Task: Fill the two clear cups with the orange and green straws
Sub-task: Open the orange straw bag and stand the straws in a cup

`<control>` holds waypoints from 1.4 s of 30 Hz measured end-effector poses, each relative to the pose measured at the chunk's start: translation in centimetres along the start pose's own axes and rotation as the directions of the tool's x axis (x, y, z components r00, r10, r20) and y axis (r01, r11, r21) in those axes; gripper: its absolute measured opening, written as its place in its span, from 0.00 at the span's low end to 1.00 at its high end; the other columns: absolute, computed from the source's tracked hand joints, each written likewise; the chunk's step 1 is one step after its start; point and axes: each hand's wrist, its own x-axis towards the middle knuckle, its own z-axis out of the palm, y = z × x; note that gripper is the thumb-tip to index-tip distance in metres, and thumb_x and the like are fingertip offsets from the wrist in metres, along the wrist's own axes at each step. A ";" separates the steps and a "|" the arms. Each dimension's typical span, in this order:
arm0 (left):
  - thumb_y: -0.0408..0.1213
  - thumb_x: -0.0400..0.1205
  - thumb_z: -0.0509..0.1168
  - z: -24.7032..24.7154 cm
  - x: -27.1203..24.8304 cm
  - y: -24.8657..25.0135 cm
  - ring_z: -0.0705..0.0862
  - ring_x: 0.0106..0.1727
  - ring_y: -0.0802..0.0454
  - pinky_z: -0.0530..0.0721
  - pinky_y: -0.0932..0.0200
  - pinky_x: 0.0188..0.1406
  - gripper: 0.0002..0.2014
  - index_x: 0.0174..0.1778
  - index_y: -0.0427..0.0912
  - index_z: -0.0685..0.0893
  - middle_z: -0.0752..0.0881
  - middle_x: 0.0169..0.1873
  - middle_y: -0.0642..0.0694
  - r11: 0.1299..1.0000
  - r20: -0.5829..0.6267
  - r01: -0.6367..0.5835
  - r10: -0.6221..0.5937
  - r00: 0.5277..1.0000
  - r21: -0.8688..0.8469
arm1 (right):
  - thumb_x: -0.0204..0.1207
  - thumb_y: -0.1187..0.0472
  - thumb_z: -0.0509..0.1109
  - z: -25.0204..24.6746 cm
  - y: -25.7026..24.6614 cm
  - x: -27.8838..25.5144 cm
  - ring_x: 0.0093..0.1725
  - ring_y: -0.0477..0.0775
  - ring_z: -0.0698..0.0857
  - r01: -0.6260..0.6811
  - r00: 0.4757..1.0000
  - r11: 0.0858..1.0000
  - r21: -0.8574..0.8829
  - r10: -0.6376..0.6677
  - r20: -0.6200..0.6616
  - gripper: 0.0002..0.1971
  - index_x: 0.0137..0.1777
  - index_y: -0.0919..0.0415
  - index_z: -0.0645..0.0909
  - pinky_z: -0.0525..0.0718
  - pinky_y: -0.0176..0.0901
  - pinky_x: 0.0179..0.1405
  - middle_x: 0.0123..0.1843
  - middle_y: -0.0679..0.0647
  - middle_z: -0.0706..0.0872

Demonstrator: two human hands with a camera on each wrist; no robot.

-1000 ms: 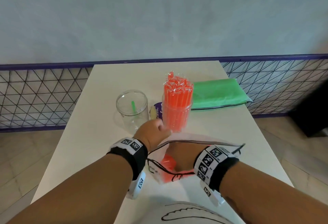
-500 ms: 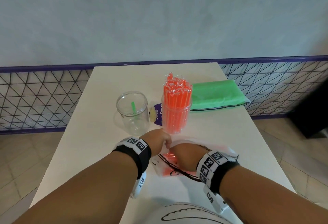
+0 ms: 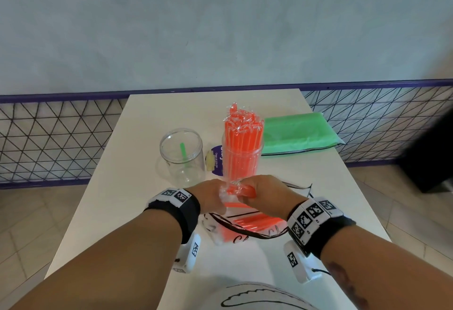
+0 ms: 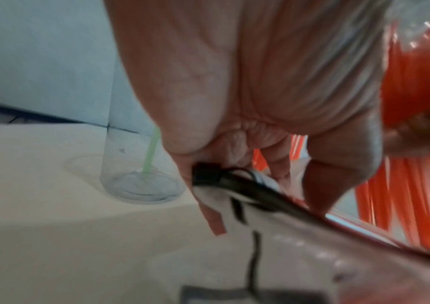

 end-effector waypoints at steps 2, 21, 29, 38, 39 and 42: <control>0.29 0.74 0.70 -0.4 0.2 0.4 0.84 0.44 0.51 0.82 0.62 0.42 0.20 0.62 0.47 0.82 0.85 0.45 0.49 0.999 0.001 -0.037 0.037 0.999 -0.036 | 0.79 0.56 0.69 0.1 -0.4 0.4 0.39 0.47 0.85 0.007 1.000 0.999 -0.038 -0.006 0.013 0.09 0.37 0.48 0.82 0.84 0.40 0.47 0.38 0.46 0.88; 0.62 0.60 0.82 -2.5 0.7 4.7 0.75 0.67 0.52 0.79 0.54 0.68 0.53 0.75 0.49 0.63 0.74 0.66 0.49 0.904 -0.753 -0.248 -0.113 0.648 -0.349 | 0.71 0.70 0.72 -18.5 -5.5 -1.6 0.42 0.62 0.89 0.652 0.509 0.454 0.608 0.333 -0.794 0.06 0.44 0.60 0.85 0.88 0.56 0.53 0.38 0.60 0.91; 0.50 0.58 0.85 -4.6 3.1 7.3 0.73 0.77 0.48 0.74 0.43 0.77 0.69 0.81 0.66 0.37 0.68 0.79 0.45 0.732 -0.693 -0.413 -0.113 0.712 -0.542 | 0.76 0.62 0.76 -14.6 -7.4 4.7 0.41 0.33 0.88 0.377 0.610 0.687 0.621 0.320 -0.725 0.09 0.41 0.45 0.83 0.83 0.27 0.45 0.40 0.39 0.89; 0.50 0.63 0.86 -4.1 3.2 6.0 0.82 0.55 0.59 0.79 0.68 0.56 0.66 0.81 0.59 0.39 0.78 0.61 0.51 0.740 -0.710 -0.394 -0.157 0.687 -0.545 | 0.74 0.61 0.73 -14.3 -7.8 6.2 0.41 0.51 0.87 0.439 0.572 0.526 0.728 0.462 -0.678 0.03 0.41 0.52 0.85 0.88 0.54 0.53 0.40 0.57 0.91; 0.50 0.63 0.85 -4.1 3.2 6.1 0.82 0.54 0.60 0.78 0.71 0.53 0.65 0.82 0.58 0.40 0.78 0.60 0.52 0.742 -0.709 -0.391 -0.158 0.687 -0.545 | 0.73 0.60 0.73 -14.3 -7.4 6.3 0.39 0.52 0.86 0.456 0.547 0.490 0.743 0.504 -0.668 0.03 0.39 0.52 0.85 0.88 0.55 0.52 0.37 0.55 0.90; 0.47 0.65 0.83 -4.2 3.3 6.2 0.84 0.54 0.53 0.85 0.62 0.56 0.59 0.81 0.56 0.46 0.80 0.57 0.48 0.725 -0.713 -0.388 -0.200 0.672 -0.569 | 0.75 0.62 0.71 -14.6 -5.9 6.4 0.35 0.54 0.83 0.544 0.462 0.361 0.758 0.625 -0.629 0.05 0.39 0.55 0.82 0.84 0.52 0.44 0.31 0.54 0.87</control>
